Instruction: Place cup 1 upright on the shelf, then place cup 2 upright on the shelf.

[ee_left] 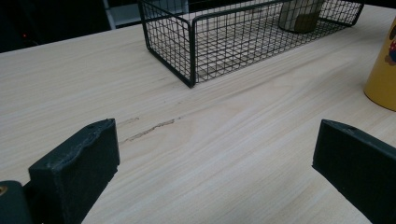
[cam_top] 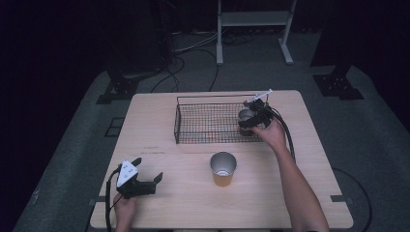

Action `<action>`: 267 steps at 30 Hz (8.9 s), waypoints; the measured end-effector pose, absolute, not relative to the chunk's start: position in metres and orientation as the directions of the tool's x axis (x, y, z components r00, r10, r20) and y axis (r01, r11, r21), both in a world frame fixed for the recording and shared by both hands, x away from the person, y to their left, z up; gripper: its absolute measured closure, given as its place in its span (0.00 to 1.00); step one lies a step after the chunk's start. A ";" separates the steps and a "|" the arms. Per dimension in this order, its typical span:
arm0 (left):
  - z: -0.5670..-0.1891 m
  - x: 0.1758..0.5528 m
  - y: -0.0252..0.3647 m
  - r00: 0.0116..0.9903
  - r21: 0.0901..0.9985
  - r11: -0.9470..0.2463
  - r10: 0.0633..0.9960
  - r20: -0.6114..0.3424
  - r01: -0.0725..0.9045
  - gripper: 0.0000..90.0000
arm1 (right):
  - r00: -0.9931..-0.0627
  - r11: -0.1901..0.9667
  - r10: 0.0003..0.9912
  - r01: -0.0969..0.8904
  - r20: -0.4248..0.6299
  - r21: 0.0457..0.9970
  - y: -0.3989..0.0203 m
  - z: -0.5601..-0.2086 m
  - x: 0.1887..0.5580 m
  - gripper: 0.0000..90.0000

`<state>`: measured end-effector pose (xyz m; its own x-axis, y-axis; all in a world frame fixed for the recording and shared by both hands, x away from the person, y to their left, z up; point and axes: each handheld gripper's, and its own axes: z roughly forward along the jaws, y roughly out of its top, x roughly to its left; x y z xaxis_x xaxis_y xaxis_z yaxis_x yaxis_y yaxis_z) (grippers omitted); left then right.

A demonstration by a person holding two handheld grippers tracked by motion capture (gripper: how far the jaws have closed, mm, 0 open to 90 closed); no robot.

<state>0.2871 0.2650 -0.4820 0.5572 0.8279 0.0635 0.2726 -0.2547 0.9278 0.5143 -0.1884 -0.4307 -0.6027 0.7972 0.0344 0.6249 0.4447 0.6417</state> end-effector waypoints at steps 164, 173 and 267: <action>-0.482 0.286 0.263 0.554 0.921 -0.276 0.828 0.082 0.276 0.00 | -0.874 0.515 0.485 0.271 -0.016 0.813 -0.185 -0.401 0.283 0.05; -0.482 0.286 0.263 0.555 0.921 -0.277 0.828 0.083 0.275 0.00 | -0.880 0.523 0.475 0.276 -0.007 0.806 -0.178 -0.405 0.283 0.04; -0.482 0.286 0.264 0.558 0.923 -0.274 0.826 0.081 0.271 0.00 | -0.876 0.537 0.481 0.323 0.032 0.779 -0.118 -0.436 0.326 0.13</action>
<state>0.2860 0.2638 -0.4818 0.5579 0.8259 0.0813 0.2708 -0.2737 0.9229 0.3260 -0.1178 -0.4360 -0.8761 0.4811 0.0316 0.3231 0.5372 0.7791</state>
